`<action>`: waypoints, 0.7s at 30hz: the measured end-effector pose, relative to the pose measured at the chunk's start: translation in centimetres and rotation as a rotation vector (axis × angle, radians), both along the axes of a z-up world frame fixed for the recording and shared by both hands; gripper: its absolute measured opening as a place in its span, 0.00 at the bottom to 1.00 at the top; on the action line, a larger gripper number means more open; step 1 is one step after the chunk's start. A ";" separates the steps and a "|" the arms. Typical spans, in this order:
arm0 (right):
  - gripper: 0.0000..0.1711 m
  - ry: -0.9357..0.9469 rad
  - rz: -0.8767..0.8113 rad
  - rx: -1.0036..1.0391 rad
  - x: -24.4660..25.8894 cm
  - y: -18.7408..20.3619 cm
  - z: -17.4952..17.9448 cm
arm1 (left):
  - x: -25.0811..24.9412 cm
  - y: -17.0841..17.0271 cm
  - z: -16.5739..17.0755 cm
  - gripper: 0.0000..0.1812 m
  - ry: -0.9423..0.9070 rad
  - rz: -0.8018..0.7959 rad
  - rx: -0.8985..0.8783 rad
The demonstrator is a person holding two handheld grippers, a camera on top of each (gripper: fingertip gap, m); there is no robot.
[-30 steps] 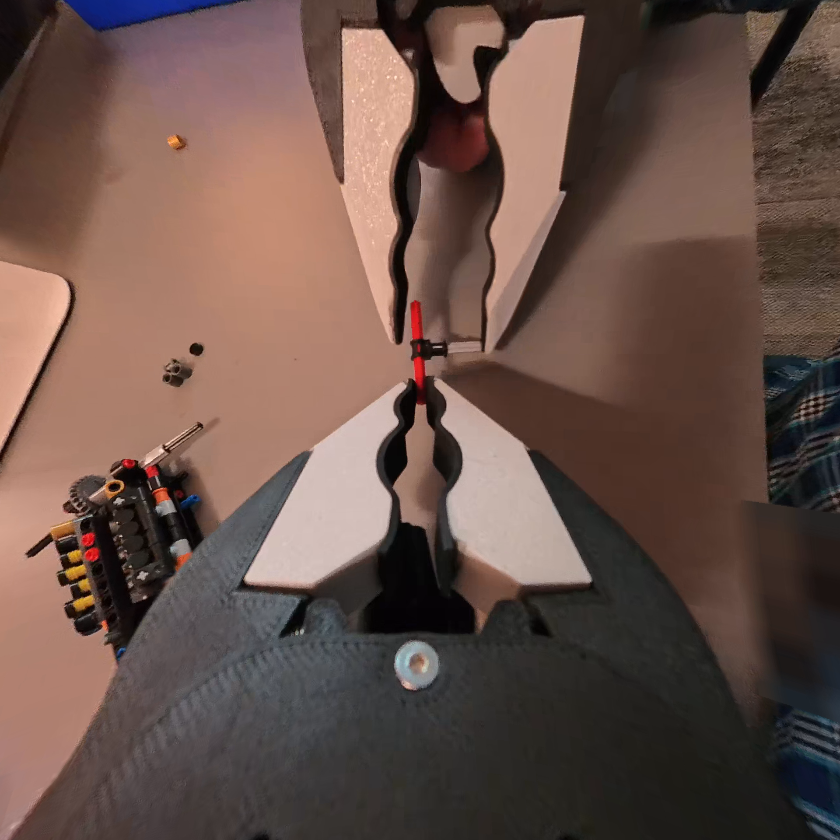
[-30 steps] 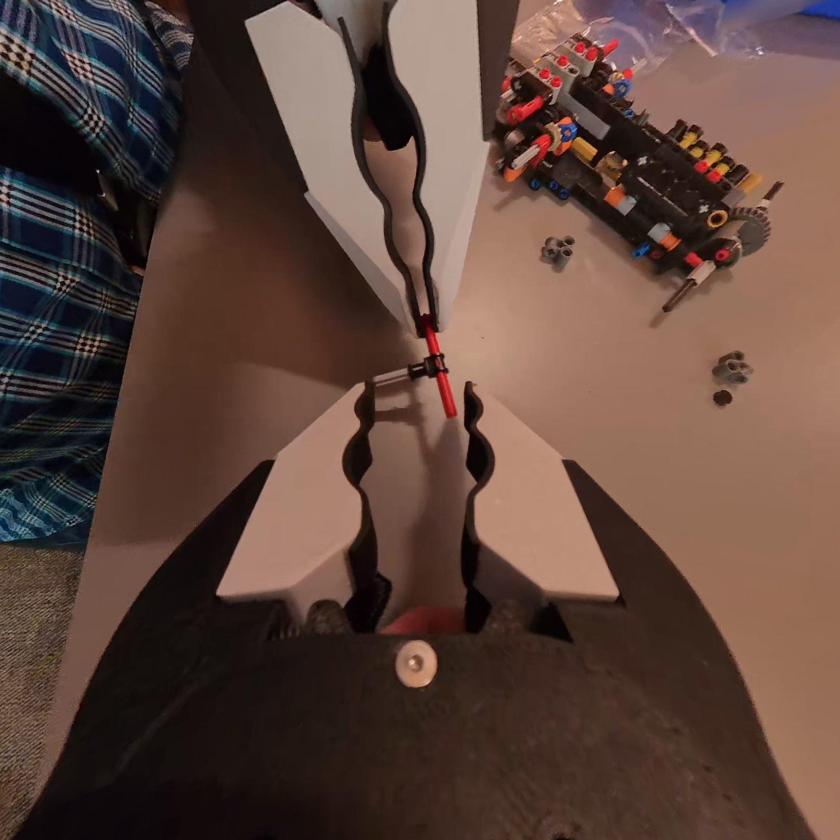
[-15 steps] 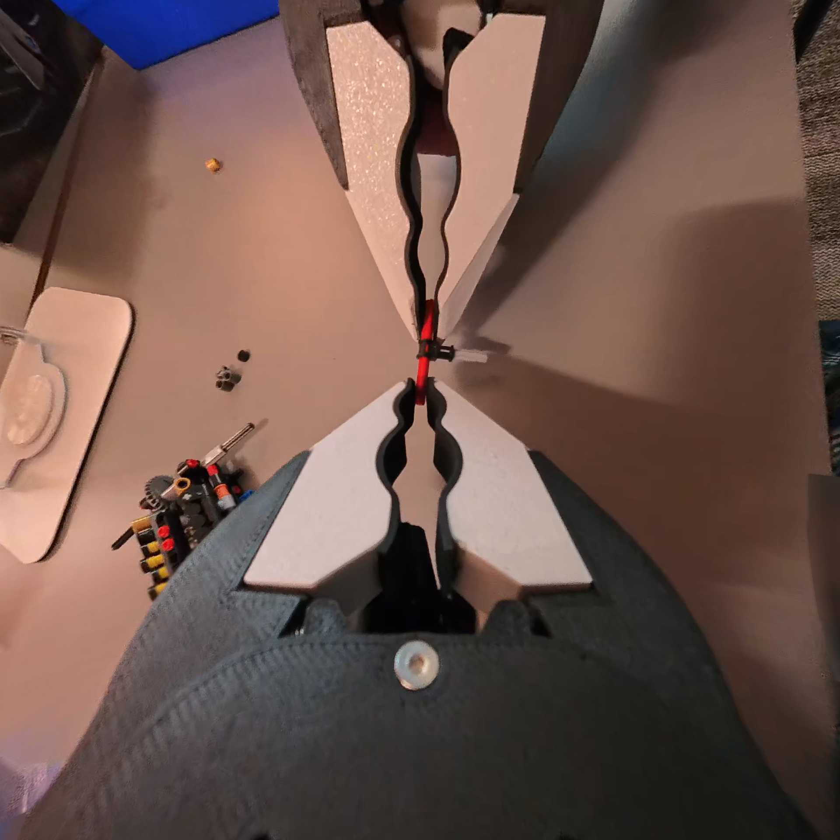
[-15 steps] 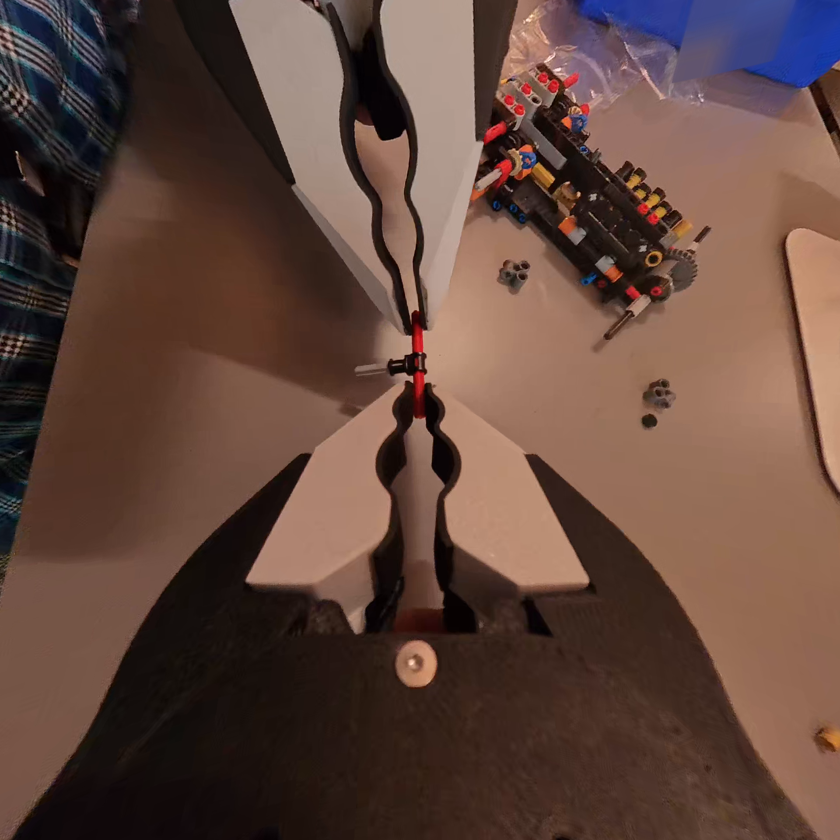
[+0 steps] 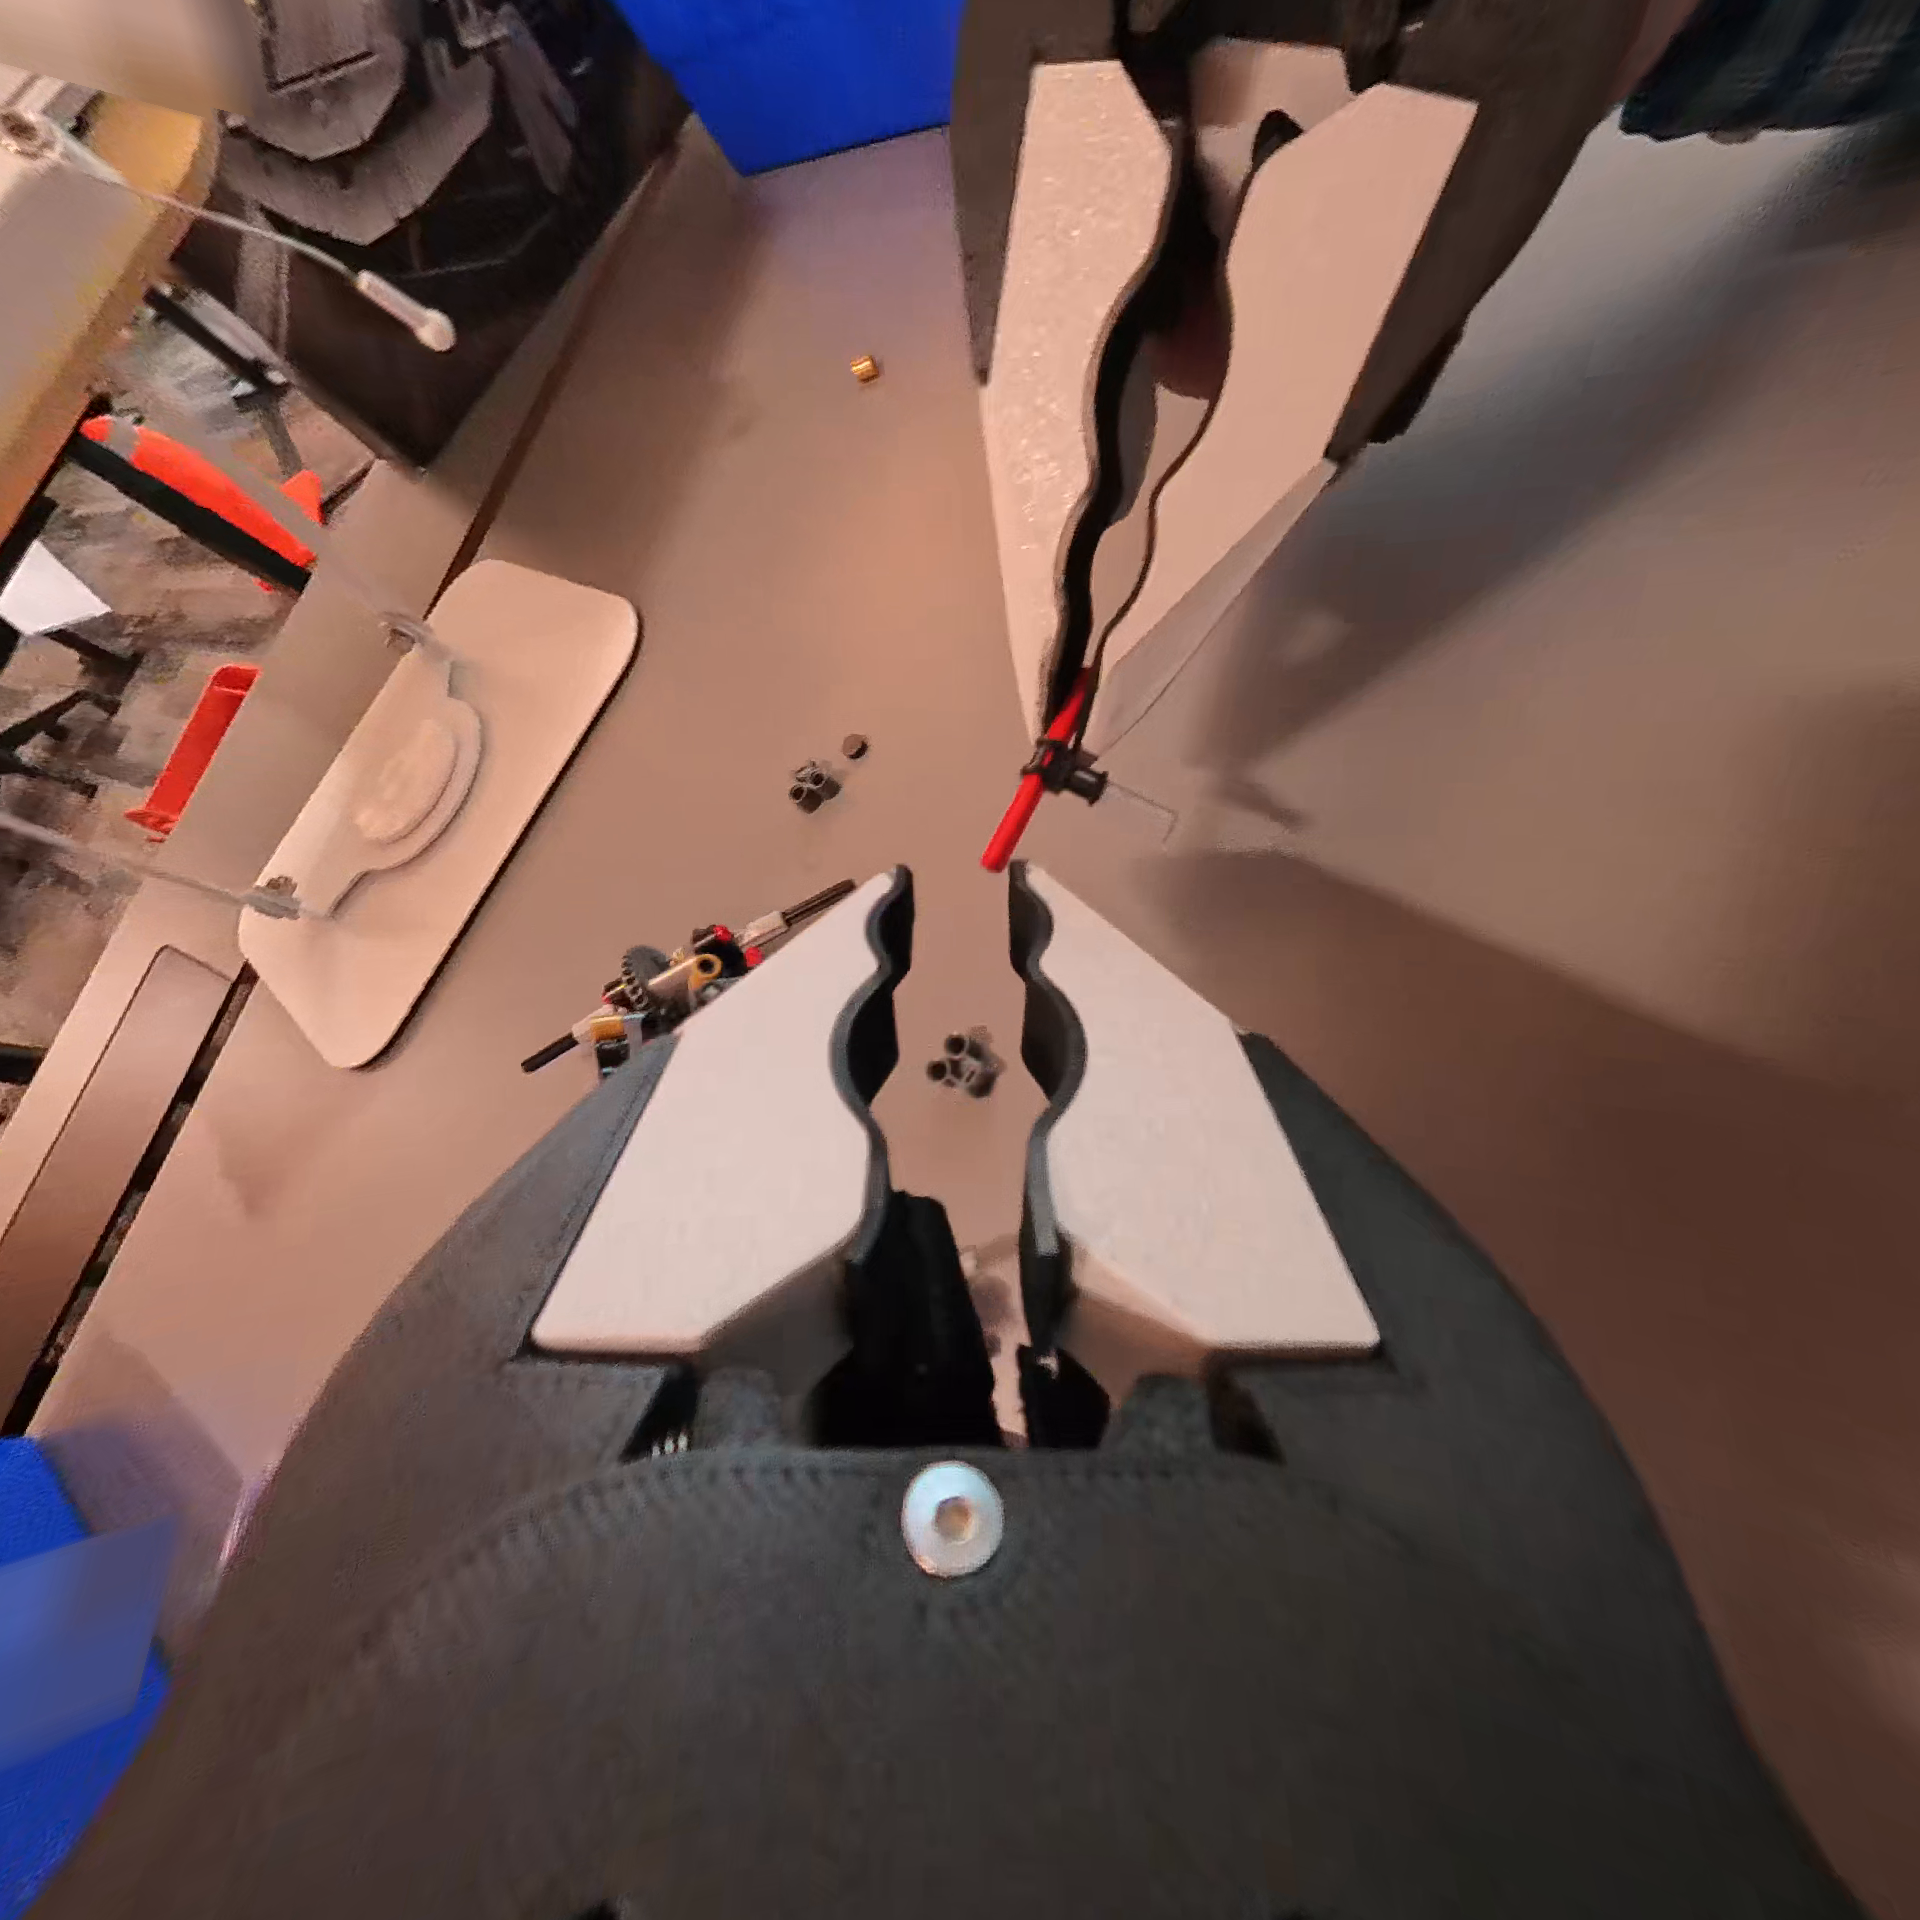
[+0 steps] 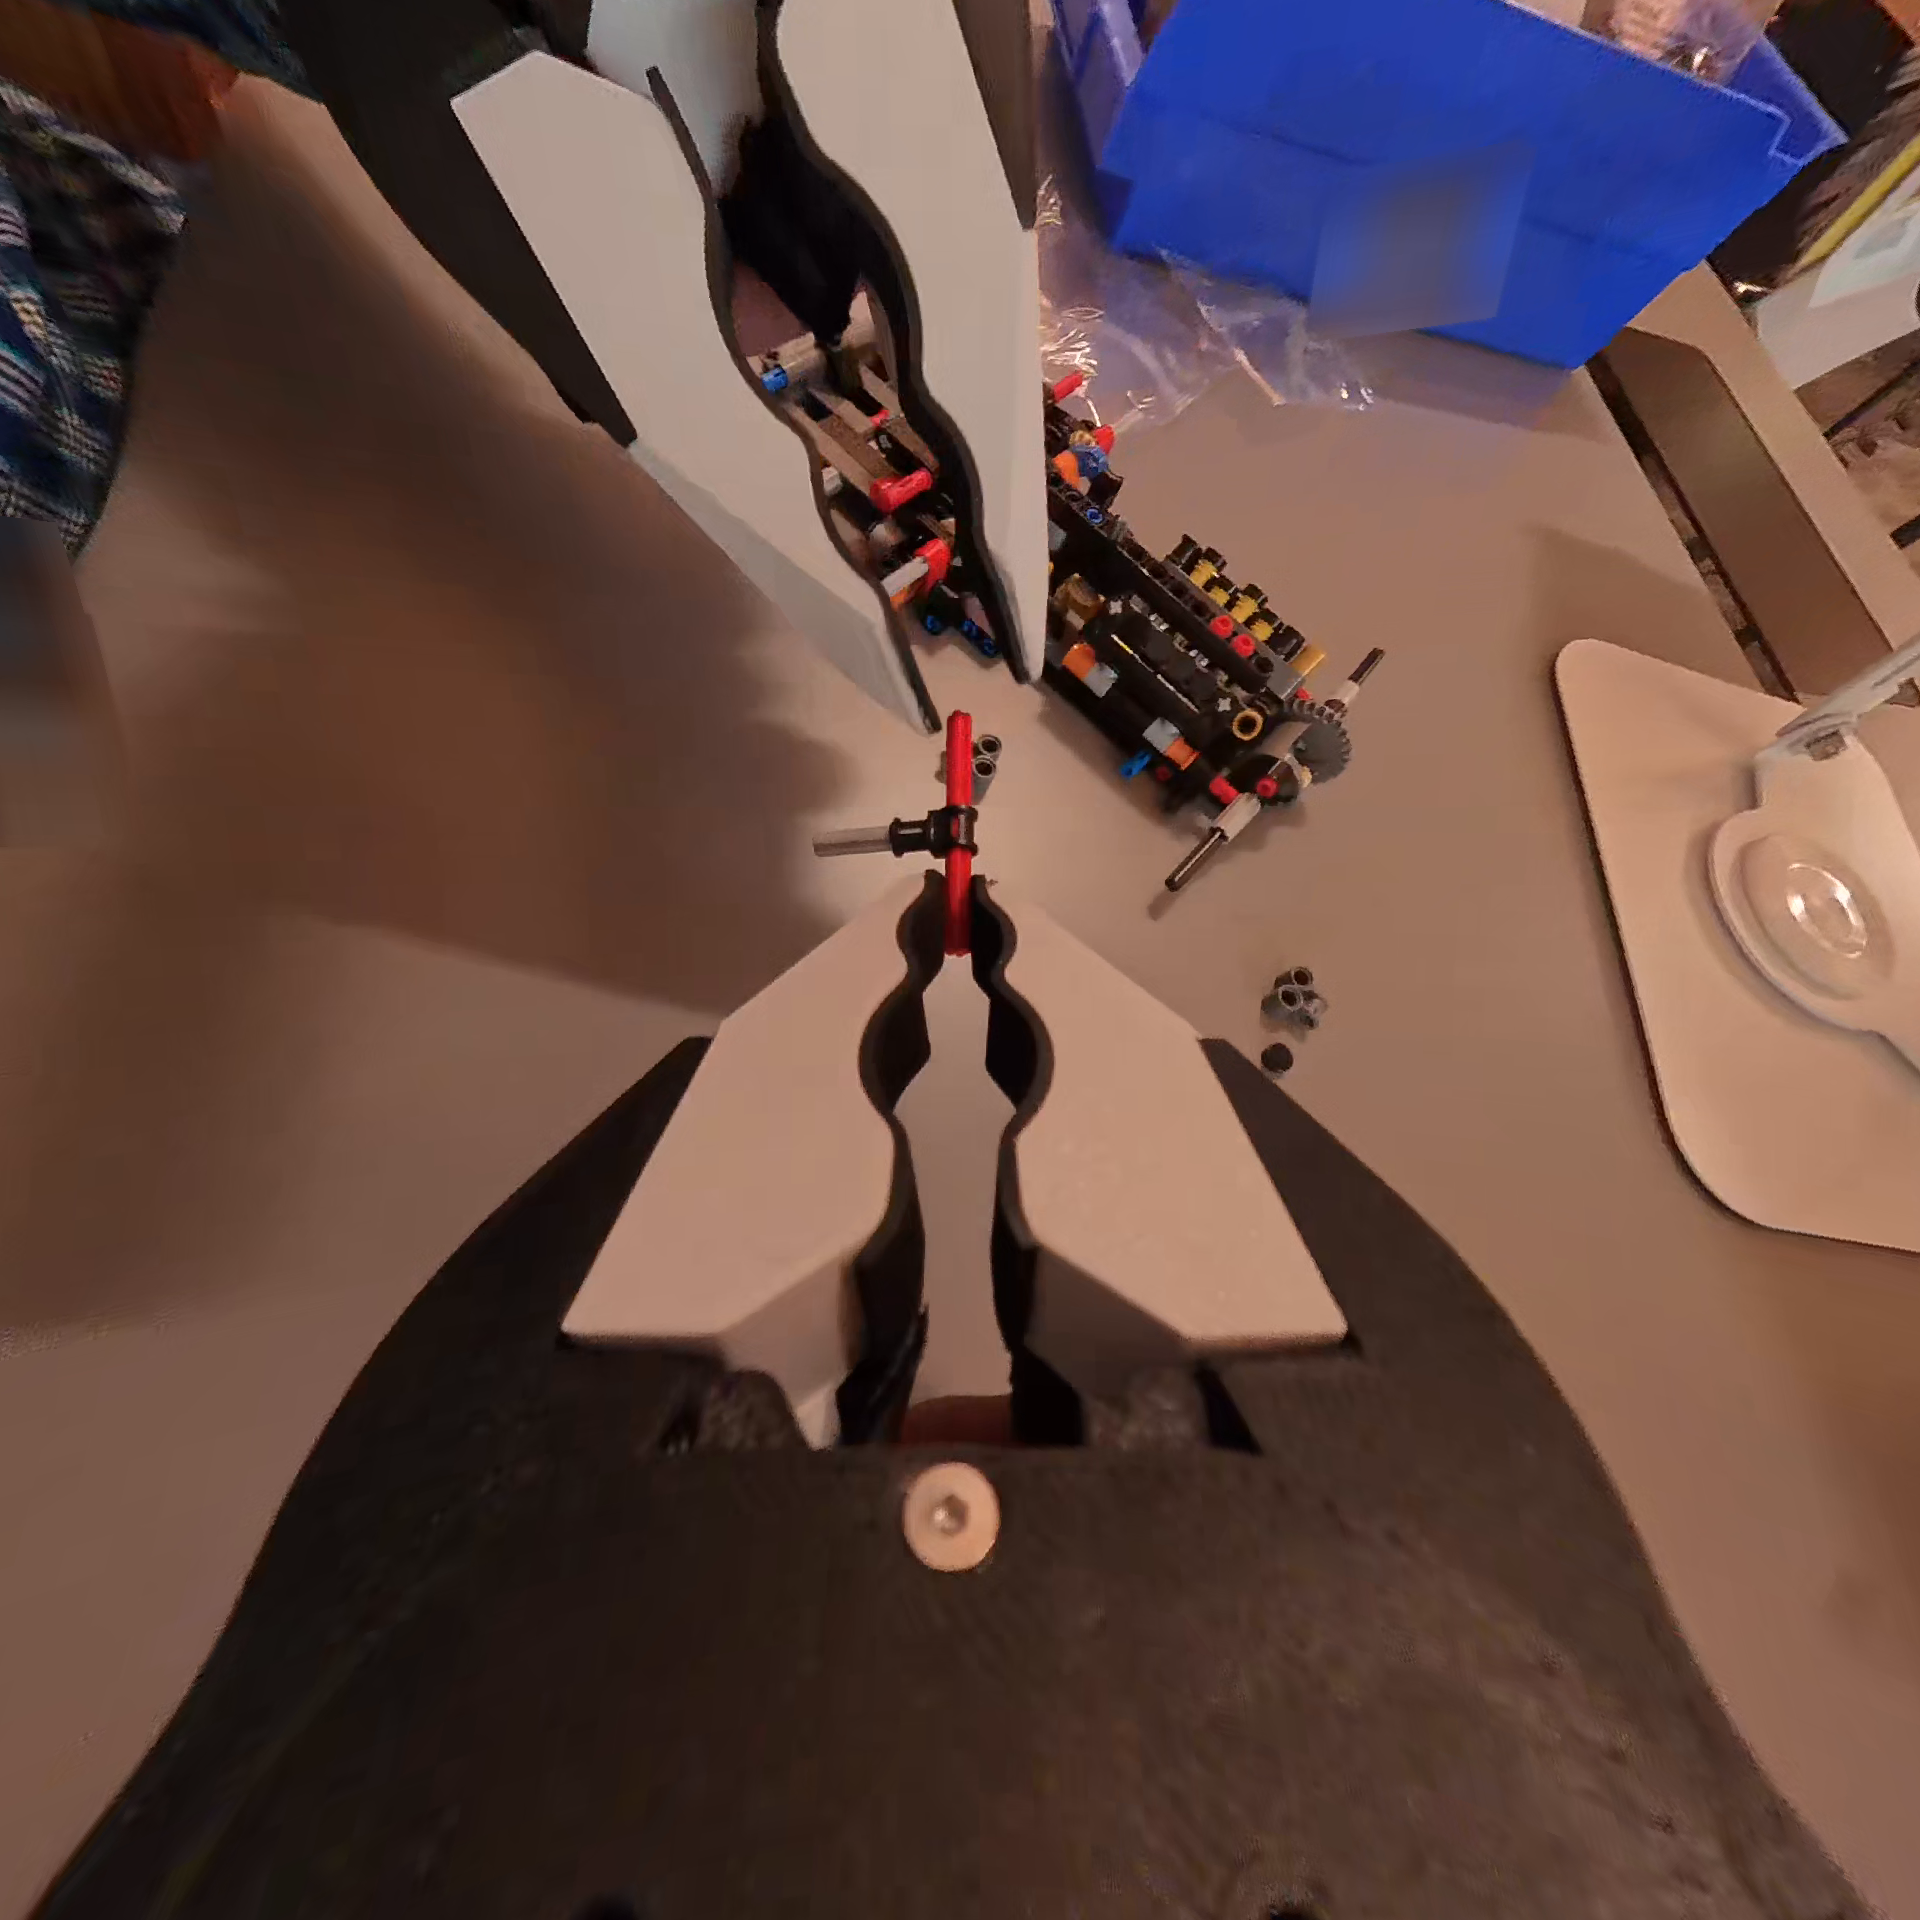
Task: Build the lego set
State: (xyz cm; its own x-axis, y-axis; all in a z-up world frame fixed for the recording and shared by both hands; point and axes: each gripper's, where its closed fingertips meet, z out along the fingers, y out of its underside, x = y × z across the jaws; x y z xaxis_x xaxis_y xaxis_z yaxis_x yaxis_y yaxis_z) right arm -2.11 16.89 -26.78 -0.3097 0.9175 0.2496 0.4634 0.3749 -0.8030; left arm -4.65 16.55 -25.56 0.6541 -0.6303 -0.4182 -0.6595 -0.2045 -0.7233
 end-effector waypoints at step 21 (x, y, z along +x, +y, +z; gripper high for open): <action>0.00 0.074 -0.116 -0.071 0.1 2.5 -0.4 | -1.9 -0.7 -0.3 0.15 -0.094 0.102 -0.008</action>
